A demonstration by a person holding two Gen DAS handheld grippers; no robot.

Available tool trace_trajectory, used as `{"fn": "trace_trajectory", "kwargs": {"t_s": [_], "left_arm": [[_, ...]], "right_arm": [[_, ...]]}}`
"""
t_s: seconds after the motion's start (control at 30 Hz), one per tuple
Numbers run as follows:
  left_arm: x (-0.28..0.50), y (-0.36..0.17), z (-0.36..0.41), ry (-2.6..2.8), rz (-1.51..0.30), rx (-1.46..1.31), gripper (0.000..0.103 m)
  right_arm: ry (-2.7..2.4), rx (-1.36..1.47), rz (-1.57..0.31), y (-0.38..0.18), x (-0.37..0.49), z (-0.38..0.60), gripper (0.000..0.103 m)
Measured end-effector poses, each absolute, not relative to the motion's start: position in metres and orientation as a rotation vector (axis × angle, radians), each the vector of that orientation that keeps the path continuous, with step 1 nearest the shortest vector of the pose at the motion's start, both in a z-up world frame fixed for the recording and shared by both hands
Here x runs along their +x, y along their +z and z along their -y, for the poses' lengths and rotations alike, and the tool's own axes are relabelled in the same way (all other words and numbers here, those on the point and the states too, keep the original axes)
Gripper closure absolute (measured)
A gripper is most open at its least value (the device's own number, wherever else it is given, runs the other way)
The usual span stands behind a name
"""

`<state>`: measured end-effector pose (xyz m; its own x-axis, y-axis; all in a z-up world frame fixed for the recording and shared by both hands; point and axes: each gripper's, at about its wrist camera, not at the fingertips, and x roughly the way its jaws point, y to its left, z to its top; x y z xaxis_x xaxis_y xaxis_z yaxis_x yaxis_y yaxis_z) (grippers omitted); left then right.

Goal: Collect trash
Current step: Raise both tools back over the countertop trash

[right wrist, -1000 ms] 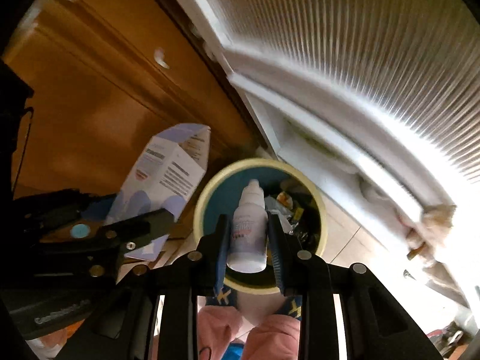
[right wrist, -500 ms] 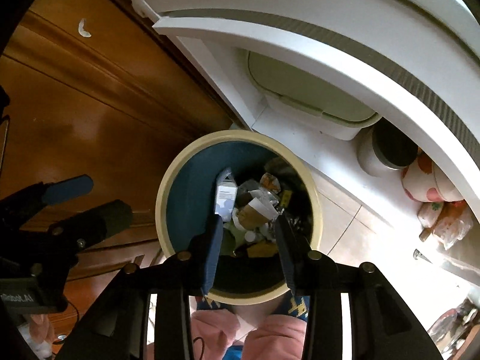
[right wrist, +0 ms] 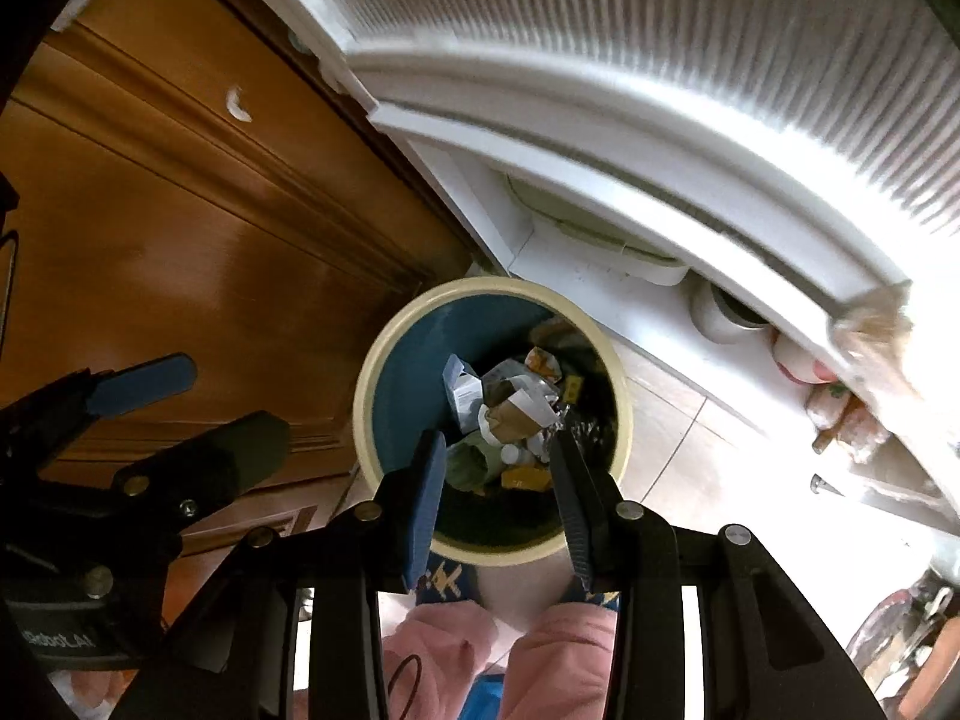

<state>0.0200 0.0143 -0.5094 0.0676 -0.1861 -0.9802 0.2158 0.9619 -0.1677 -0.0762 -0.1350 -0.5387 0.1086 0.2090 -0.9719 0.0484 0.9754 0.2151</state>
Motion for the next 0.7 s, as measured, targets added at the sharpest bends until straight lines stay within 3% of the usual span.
{"fn": "trace_trajectory", "kwargs": {"t_s": [0.7], "left_arm": [[-0.015,-0.294,0.011,-0.391,-1.404,0.074,0.018]], "right_arm": [[0.215,0.151,-1.406,-0.302,-0.107,0.141,0.066]]}}
